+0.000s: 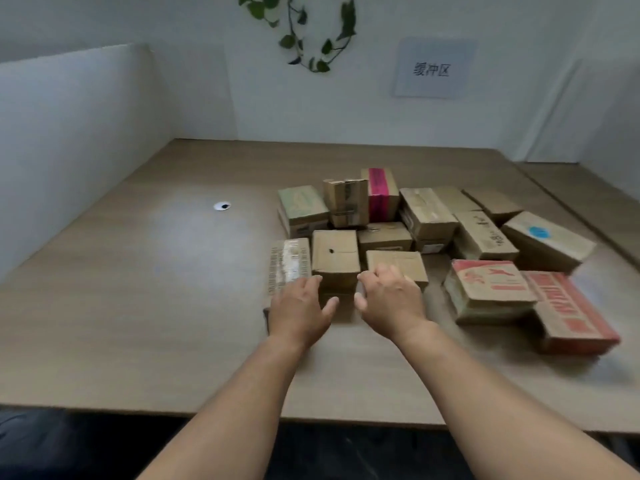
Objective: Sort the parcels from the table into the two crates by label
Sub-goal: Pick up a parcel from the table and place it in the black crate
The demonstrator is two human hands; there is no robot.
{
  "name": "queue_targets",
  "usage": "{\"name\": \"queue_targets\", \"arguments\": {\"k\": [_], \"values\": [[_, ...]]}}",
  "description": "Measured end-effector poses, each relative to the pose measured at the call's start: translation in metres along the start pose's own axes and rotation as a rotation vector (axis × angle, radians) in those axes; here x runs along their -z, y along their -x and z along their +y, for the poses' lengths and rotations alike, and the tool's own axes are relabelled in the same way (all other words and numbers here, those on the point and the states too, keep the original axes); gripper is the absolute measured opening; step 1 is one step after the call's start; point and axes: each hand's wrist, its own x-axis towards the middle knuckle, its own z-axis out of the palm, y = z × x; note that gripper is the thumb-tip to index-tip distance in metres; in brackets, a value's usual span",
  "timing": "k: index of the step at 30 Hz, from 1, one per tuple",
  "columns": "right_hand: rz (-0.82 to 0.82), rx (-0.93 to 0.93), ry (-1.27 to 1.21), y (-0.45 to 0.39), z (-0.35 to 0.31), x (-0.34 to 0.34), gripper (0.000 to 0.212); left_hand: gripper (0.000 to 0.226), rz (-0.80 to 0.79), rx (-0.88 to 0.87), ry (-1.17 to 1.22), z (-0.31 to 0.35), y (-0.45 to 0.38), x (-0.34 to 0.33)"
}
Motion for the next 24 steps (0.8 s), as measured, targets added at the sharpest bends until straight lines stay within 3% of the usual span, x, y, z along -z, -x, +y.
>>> {"name": "queue_targets", "arguments": {"k": [14, 24], "values": [[0.024, -0.194, 0.013, -0.067, 0.115, -0.003, 0.04, 0.06, -0.051, -0.188, 0.002, 0.091, -0.117, -0.05], [-0.034, -0.146, -0.034, -0.098, 0.129, -0.021, 0.042, 0.06, -0.071, -0.113, -0.009, 0.087, -0.136, -0.063]]}}
